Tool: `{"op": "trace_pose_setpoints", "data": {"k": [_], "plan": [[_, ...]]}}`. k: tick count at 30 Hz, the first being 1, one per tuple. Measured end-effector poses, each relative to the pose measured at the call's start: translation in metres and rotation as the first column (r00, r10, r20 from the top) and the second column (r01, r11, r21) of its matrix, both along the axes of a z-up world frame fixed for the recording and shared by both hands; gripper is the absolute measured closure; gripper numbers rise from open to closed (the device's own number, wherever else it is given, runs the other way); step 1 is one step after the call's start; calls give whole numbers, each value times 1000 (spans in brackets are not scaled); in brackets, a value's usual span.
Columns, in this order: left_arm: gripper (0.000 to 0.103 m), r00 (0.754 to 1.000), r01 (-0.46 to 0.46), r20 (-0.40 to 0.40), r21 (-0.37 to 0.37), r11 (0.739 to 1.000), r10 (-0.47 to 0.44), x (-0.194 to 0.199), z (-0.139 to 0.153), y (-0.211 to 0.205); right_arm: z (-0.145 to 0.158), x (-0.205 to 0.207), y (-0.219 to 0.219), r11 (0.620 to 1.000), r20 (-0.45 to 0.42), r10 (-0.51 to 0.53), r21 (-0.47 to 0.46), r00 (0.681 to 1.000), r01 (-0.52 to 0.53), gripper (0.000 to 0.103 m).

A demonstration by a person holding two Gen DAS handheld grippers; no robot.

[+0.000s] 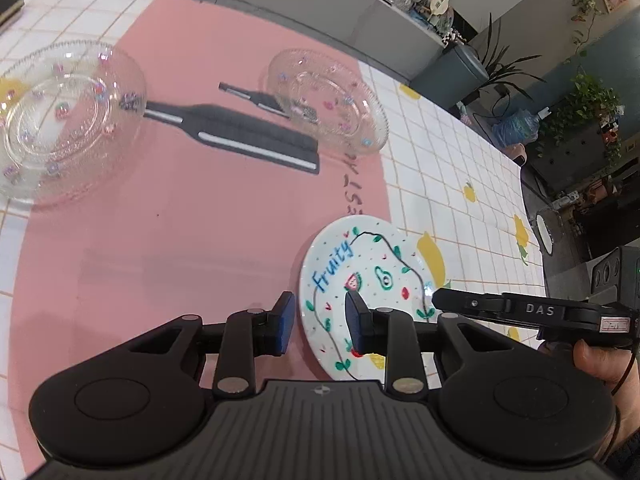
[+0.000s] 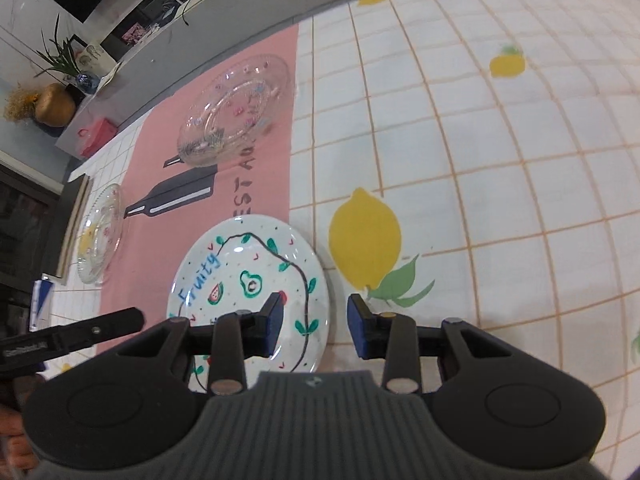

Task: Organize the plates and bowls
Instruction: 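Move both tools to the white Fruity plate rim, then grip the Fruity plate rim with both tools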

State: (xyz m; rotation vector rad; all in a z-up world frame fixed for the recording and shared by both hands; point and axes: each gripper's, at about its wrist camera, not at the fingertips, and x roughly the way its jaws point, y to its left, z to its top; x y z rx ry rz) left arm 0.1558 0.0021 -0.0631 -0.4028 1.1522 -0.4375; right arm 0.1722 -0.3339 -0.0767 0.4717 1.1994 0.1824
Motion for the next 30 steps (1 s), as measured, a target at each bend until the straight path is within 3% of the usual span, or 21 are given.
{"op": "trace_pose_setpoints", "data": {"k": [6, 9, 16, 20, 22, 30], "plan": [[70, 999, -5, -45, -57, 998, 2, 5, -14, 5, -5, 0, -1, 1000, -2, 5, 14, 1000, -5, 68], [70, 997, -4, -80, -88, 996, -3, 6, -23, 4, -7, 1, -4, 999, 2, 4, 38, 1000, -4, 73], [80, 993, -1, -120, -130, 991, -15, 10, -30, 5, -10, 3, -3, 998, 9, -2, 64, 1000, 1, 80], [87, 994, 1, -109, -111, 994, -13, 13, -30, 4, -9, 1, 1, 999, 25, 5, 39, 1000, -6, 83], [95, 994, -11, -105, -91, 996, 2, 13, -30, 5, -10, 0, 1, 1000, 26, -8, 17, 1000, 8, 94], [94, 995, -60, -86, -53, 997, 55, 10, -18, 19, 0, 0, 18, 1000, 44, 9, 17, 999, -9, 95]]}}
